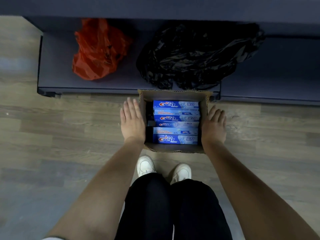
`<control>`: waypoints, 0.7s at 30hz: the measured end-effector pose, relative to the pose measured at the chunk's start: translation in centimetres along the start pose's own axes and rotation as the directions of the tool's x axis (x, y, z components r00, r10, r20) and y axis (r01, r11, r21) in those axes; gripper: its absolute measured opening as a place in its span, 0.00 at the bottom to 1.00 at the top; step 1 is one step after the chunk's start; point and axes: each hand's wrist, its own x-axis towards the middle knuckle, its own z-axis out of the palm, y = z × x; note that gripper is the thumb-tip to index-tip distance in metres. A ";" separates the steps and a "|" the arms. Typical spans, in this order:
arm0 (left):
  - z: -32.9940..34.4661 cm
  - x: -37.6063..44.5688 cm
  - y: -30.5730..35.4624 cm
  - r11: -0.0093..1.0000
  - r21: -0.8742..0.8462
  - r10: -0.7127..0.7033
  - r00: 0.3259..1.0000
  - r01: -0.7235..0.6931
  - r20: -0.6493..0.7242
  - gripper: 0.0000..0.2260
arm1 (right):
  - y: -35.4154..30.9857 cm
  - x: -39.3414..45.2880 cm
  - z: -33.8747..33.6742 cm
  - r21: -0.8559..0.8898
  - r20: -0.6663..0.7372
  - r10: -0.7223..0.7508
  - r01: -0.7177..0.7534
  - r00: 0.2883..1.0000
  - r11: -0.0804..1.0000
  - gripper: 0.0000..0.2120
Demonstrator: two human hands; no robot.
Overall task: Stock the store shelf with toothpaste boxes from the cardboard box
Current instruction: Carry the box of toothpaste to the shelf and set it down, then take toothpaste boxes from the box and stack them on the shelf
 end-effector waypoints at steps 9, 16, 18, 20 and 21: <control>-2.1 -1.5 -2.0 0.786 0.519 0.256 0.941 -0.337 0.222 0.29 | 2.0 -1.9 -2.8 -0.453 0.002 -0.105 0.095 0.994 0.887 0.30; -3.5 -1.8 0.6 0.816 0.414 0.381 0.914 -0.404 0.142 0.29 | -0.1 -2.4 -2.6 -0.520 0.030 -0.372 0.332 0.928 0.787 0.32; -3.5 -1.6 2.1 0.815 0.374 0.425 0.895 -0.443 0.135 0.28 | -1.3 -2.0 -2.6 -0.506 0.052 -0.428 0.393 0.902 0.768 0.35; -3.0 -1.1 3.5 0.812 0.352 0.448 0.884 -0.465 0.133 0.28 | -2.3 -1.0 -2.2 -0.495 0.074 -0.479 0.449 0.875 0.744 0.35; -2.5 -0.7 4.0 0.811 0.344 0.454 0.880 -0.472 0.139 0.28 | -2.7 -0.5 -1.9 -0.489 0.092 -0.499 0.475 0.862 0.731 0.34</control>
